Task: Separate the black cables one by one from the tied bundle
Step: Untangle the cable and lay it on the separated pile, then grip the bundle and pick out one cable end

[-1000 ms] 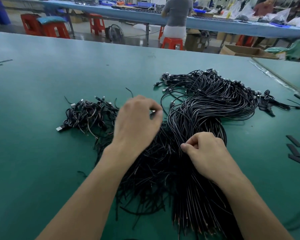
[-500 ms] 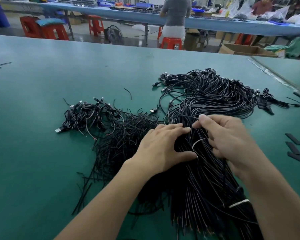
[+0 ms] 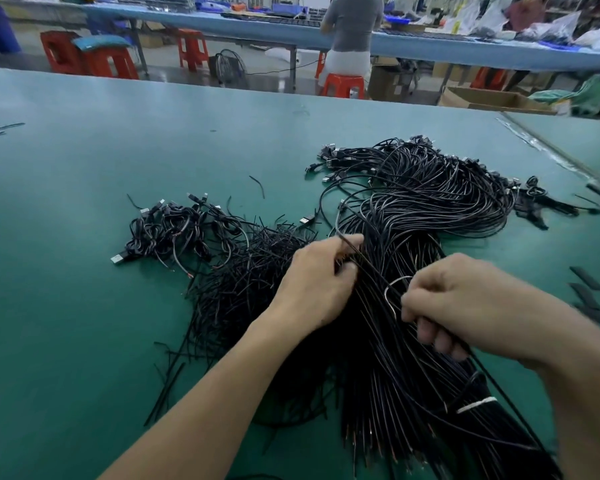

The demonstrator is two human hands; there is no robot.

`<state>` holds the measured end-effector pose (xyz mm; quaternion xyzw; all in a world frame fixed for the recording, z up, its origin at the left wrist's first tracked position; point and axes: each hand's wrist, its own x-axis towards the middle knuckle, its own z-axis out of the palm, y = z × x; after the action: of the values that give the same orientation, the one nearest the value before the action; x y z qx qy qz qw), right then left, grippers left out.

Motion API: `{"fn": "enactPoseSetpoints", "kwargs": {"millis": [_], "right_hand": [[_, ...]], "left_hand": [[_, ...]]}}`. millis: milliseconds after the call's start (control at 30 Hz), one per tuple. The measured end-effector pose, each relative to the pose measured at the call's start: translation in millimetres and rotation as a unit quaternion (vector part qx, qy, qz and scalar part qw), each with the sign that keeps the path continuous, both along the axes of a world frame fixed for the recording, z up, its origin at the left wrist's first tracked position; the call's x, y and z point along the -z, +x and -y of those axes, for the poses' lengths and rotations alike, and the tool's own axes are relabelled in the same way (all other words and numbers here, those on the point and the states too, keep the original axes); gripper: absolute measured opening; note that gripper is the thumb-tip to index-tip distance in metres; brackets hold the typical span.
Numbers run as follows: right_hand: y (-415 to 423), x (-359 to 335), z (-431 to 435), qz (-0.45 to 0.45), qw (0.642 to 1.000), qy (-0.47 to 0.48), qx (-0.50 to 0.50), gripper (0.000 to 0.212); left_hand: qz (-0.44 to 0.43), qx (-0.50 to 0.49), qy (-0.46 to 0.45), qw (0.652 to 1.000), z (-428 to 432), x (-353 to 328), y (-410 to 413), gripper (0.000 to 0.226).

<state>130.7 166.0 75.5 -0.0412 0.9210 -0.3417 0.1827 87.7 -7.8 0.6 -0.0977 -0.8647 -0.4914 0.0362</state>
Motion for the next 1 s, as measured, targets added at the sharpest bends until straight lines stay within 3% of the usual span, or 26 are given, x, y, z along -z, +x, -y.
{"fn": "enactPoseSetpoints", "kwargs": {"millis": [100,200,267,333,400,467,567,700,833,900,1000], "right_hand": [[-2,4,-1,0.057,0.998,-0.001,-0.042,0.021],[-2,5,0,0.067,0.99,0.018,-0.119,0.019],[-3,7,1,0.056,0.99,0.021,-0.131,0.022],[-7,10,1,0.004,0.995,0.014,-0.094,0.027],[-12,12,2,-0.06,0.997,-0.048,0.012,0.034],[-15,11,4,-0.084,0.971,-0.182,0.133,0.041],[-19,9,7,-0.061,0.929,-0.314,0.184,0.055],[-18,17,11,-0.074,0.952,-0.262,0.141,0.05],[-18,25,17,-0.077,0.957,-0.249,0.127,0.009],[-21,30,17,-0.079,0.956,-0.238,0.154,0.024],[-21,28,11,-0.106,0.959,-0.21,0.159,0.019]], "left_hand": [[0.058,-0.043,0.231,0.97,1,-12,-1,0.038],[0.154,-0.014,0.453,0.878,4,-23,-2,0.027],[0.159,-0.006,0.495,0.854,7,-29,-1,0.016],[0.15,0.01,0.487,0.86,7,-35,1,0.016],[0.143,0.054,0.471,0.869,8,-41,4,0.018],[0.149,0.136,0.437,0.876,9,-45,8,0.017],[0.195,0.311,0.333,0.868,9,-48,17,0.008],[0.241,0.413,0.188,0.858,8,-49,24,0.005],[0.247,0.413,0.106,0.87,3,-47,25,0.003],[0.25,0.411,0.087,0.872,1,-45,26,0.006],[0.239,0.34,0.117,0.902,0,-42,26,0.012]]}}
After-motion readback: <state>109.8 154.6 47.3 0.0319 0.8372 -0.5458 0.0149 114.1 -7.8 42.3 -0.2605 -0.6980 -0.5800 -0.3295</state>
